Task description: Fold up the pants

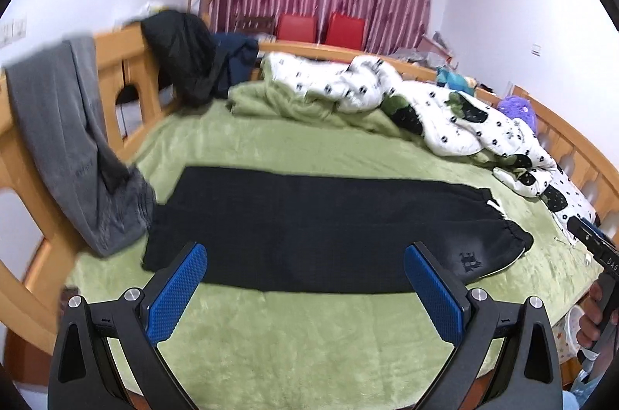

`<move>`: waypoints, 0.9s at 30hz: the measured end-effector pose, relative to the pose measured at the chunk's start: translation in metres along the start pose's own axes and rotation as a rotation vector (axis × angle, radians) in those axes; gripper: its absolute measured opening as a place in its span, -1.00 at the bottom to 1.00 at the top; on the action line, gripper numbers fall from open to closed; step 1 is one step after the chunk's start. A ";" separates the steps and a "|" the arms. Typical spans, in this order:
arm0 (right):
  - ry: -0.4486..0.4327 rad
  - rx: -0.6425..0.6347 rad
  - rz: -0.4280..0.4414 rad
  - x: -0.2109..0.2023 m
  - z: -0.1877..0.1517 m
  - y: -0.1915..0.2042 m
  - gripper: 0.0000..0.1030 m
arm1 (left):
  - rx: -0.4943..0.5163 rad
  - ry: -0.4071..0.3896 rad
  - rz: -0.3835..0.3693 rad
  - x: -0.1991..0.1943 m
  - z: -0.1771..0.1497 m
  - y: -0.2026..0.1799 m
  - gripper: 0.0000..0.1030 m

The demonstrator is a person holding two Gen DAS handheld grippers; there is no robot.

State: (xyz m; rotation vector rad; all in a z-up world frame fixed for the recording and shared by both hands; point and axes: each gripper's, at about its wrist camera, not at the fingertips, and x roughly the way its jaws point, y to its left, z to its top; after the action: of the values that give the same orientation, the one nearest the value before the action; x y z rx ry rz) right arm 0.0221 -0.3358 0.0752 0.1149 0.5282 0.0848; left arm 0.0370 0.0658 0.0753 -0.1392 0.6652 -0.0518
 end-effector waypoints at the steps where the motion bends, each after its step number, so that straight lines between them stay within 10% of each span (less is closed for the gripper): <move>1: 0.024 0.007 0.001 0.009 -0.004 -0.005 0.92 | -0.019 0.010 0.000 0.011 -0.006 0.008 0.99; 15: 0.296 0.180 -0.074 0.149 -0.105 -0.121 0.25 | -0.357 0.265 -0.040 0.181 -0.110 0.121 0.57; 27: 0.300 0.494 0.010 0.216 -0.140 -0.176 0.25 | -0.576 0.219 -0.081 0.239 -0.117 0.158 0.36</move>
State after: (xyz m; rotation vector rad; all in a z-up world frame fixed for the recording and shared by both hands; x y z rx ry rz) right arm 0.1460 -0.4740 -0.1750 0.5942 0.8417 -0.0220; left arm 0.1528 0.1865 -0.1850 -0.7230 0.8800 0.0488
